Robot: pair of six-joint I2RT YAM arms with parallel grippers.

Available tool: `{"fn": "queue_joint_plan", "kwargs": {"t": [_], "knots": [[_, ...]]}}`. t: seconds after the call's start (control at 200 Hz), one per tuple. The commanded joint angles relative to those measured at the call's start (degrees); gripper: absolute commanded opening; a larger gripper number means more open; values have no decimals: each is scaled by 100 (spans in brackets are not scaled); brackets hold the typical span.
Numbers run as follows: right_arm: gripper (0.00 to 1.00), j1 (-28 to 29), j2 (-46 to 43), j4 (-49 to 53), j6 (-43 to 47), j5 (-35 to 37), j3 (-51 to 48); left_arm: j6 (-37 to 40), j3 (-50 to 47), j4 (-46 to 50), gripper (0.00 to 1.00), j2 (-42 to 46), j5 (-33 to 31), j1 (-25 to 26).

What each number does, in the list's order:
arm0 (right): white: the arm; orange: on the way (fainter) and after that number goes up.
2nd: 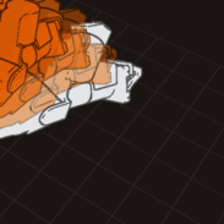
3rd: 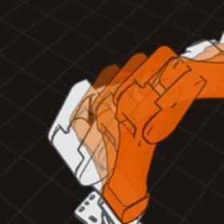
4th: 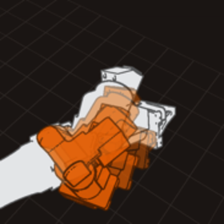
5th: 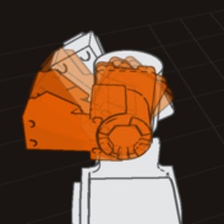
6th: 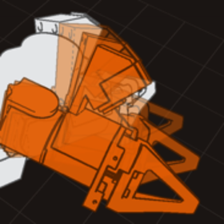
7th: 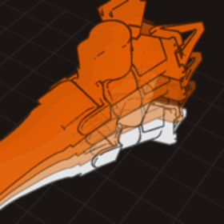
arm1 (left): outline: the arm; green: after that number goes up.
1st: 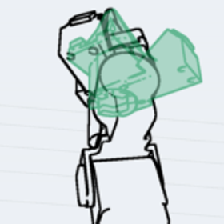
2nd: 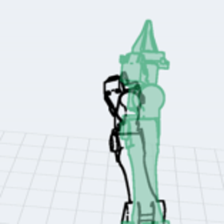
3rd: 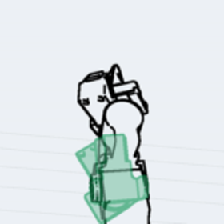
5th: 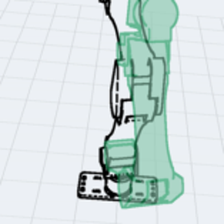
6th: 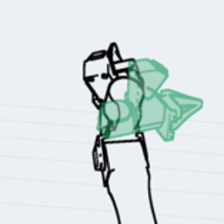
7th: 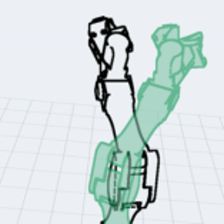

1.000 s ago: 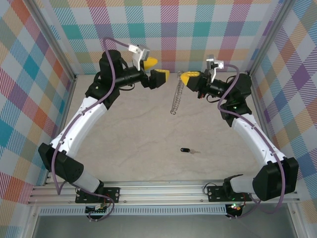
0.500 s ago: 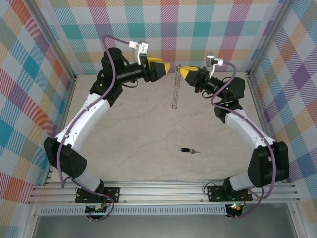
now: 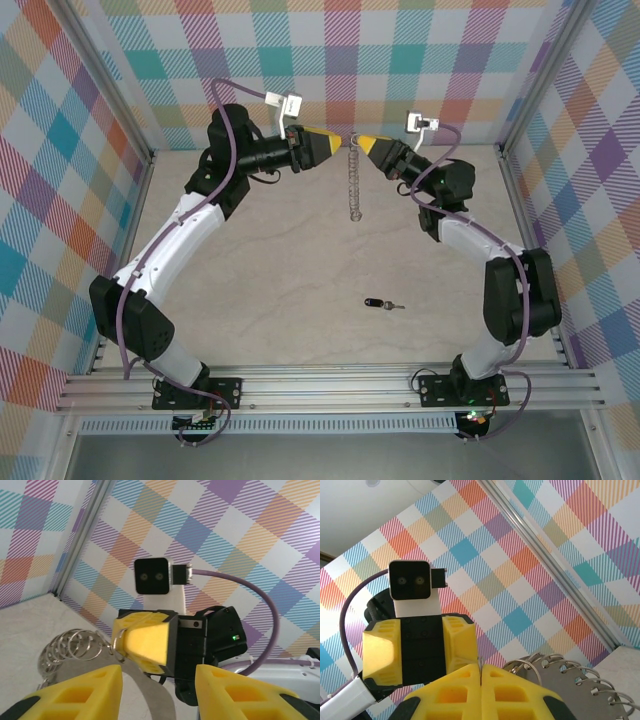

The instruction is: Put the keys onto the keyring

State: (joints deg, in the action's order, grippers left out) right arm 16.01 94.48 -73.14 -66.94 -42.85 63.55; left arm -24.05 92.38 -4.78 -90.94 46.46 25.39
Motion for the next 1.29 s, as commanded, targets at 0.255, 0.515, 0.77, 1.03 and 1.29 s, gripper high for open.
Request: {"fn": "queue_joint_plan", "kwargs": {"t": [0.255,0.515,0.77,1.03,1.29], "knots": [[0,90,-61,-745,-298,-1,202,-69,24,-261,41,-144,136,-34],[0,157,-97,-743,-302,-49,184,-190,88,-394,41,-317,228,-10],[0,203,-79,-719,-276,-74,193,-196,130,-472,41,-374,344,54],[0,244,-36,-710,-267,-80,215,-203,201,-516,41,-464,443,97],[0,276,27,-701,-267,-87,252,-200,254,-569,39,-502,470,130]]}}
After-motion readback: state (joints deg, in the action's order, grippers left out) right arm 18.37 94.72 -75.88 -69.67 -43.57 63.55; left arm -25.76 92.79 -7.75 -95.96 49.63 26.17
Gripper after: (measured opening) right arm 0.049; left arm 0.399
